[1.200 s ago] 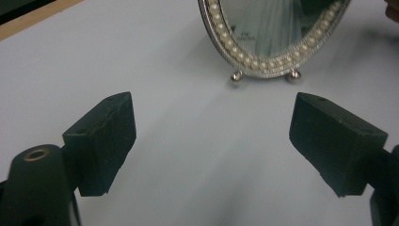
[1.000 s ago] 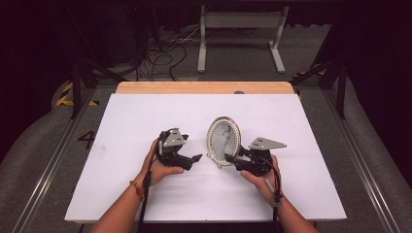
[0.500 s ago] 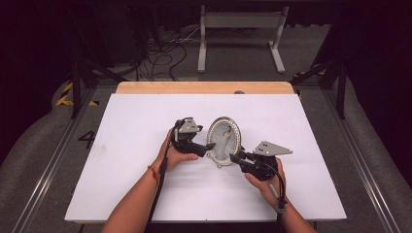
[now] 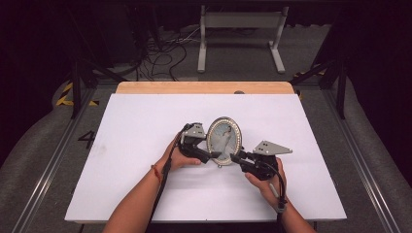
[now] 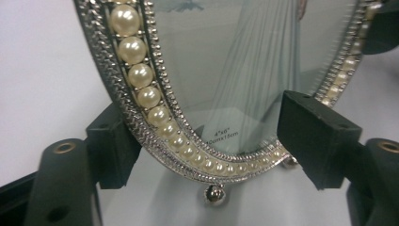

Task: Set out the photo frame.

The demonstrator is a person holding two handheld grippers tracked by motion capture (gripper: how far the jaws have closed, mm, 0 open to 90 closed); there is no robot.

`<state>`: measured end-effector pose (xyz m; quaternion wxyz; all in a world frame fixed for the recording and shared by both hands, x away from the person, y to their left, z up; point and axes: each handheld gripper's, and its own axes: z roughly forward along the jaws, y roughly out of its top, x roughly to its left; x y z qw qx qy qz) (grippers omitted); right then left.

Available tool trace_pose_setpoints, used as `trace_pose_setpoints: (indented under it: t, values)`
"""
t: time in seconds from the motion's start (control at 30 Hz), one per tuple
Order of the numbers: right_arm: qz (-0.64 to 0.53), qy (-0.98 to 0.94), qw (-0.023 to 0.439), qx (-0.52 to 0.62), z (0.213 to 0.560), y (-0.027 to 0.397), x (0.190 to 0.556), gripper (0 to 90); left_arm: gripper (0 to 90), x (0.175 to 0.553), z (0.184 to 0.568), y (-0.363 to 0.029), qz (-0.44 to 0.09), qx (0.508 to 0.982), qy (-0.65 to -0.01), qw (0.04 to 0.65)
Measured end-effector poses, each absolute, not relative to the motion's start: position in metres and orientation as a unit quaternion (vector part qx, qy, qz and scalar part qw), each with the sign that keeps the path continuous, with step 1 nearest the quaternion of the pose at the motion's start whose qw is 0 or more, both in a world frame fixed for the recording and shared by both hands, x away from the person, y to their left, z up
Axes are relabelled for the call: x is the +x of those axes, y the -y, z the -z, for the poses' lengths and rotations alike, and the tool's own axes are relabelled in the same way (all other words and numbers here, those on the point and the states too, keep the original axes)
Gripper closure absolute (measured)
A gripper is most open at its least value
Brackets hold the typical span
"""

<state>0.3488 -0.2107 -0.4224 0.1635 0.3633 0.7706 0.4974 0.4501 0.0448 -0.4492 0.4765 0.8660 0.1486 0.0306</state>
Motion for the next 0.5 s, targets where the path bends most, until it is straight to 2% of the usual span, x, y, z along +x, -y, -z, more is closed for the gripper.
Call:
trace_pose_setpoints:
  t: [0.23,0.4,0.5]
  values:
    - [-0.496,-0.767,0.160,0.375,0.423,0.211,0.356,72.8,26.0,0.440,0.446,-0.050,-0.030,0.870,-0.163,0.465]
    - [-0.493,-0.765,0.162,0.382,0.421,0.208,0.358,72.5,29.2,0.438,0.442,-0.057,-0.035,0.869,-0.166,0.464]
    - [-0.490,-0.762,0.178,0.384,0.419,0.207,0.355,66.1,29.5,0.439,0.431,-0.059,-0.059,0.848,-0.179,0.496]
